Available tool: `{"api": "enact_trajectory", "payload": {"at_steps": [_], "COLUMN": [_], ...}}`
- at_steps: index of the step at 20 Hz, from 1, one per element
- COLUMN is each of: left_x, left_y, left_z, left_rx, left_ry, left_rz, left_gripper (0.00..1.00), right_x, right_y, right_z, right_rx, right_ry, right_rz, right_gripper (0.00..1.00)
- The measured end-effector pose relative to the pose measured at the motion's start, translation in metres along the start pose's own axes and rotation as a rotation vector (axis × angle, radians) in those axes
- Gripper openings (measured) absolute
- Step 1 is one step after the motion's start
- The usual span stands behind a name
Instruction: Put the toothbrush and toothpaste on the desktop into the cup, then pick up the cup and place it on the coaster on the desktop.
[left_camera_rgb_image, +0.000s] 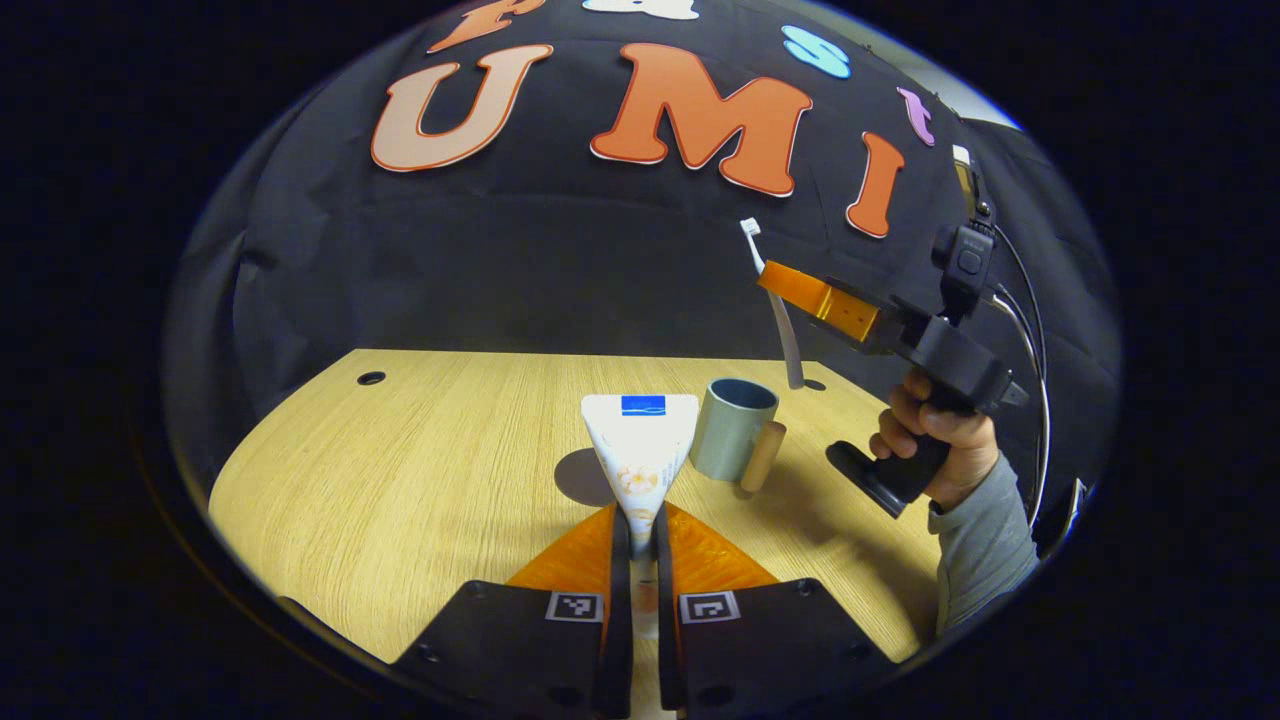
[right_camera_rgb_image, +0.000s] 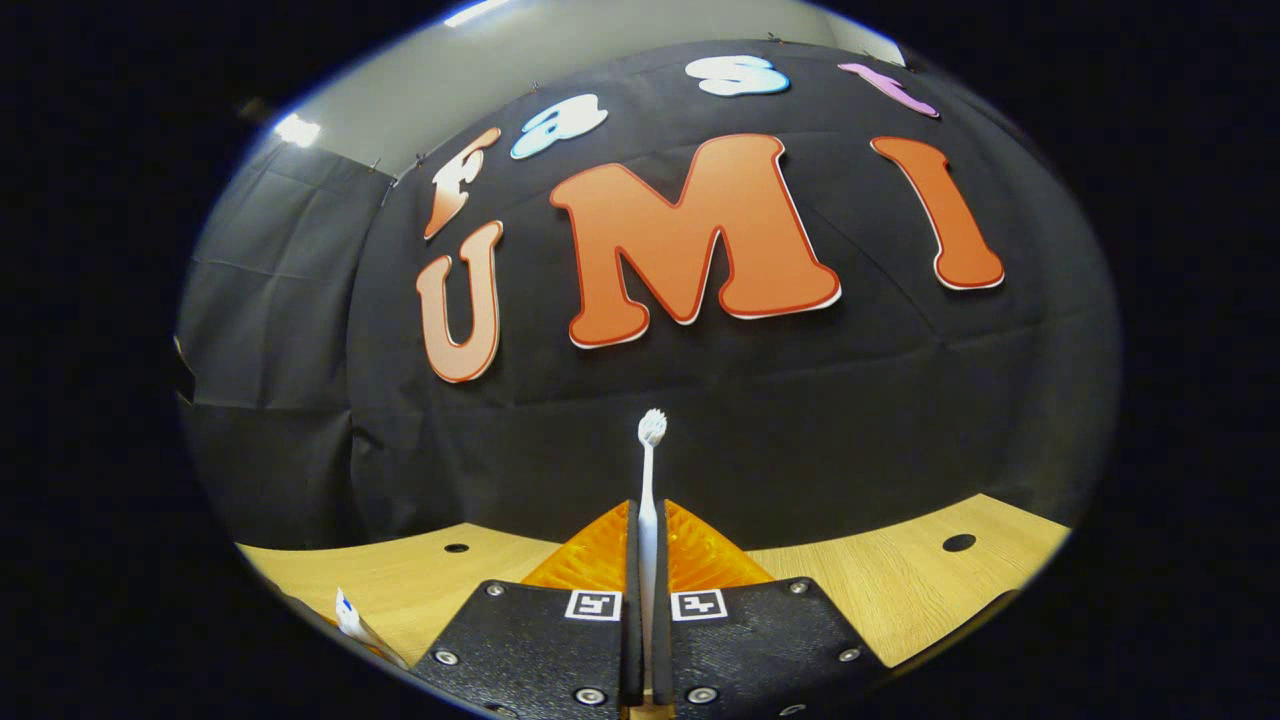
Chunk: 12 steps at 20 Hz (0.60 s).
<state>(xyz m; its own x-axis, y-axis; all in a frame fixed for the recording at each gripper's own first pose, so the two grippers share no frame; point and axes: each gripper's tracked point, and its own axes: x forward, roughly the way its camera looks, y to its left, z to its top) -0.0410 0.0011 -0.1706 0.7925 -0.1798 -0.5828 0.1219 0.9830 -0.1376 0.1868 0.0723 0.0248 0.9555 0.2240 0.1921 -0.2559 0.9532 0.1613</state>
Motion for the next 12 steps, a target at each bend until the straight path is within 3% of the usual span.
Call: {"api": "enact_trajectory", "payload": {"at_steps": [12], "left_x": [-0.018], "left_y": [0.003], "left_z": [0.008], "left_rx": [-0.032], "left_ry": [-0.054], "left_rz": [0.019], "left_gripper": [0.14], "right_x": [0.011], "right_y": [-0.027], "right_z": [-0.06], "right_rx": [0.005], "right_ry": [0.052], "right_rz": [-0.01], "right_gripper": [0.04]}}
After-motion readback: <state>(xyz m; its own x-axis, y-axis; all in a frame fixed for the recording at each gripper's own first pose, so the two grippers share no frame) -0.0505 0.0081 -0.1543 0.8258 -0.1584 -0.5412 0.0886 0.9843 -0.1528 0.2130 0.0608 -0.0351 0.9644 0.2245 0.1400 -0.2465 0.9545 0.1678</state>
